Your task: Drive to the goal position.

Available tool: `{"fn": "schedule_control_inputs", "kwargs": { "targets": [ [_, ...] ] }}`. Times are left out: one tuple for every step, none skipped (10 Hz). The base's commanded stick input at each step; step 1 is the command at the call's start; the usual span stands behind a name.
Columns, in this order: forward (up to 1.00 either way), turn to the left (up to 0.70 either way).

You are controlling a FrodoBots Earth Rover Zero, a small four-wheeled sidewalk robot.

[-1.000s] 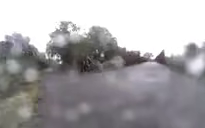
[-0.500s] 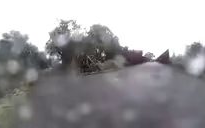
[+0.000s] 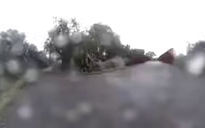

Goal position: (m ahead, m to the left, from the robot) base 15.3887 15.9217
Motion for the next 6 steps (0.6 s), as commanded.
{"fn": "schedule_control_inputs", "kwargs": {
  "targets": [
    [1.0,0.0],
    [1.0,0.0],
    [1.0,0.0],
    [1.0,0.0],
    [1.0,0.39],
    [1.0,0.39]
  ]
}}
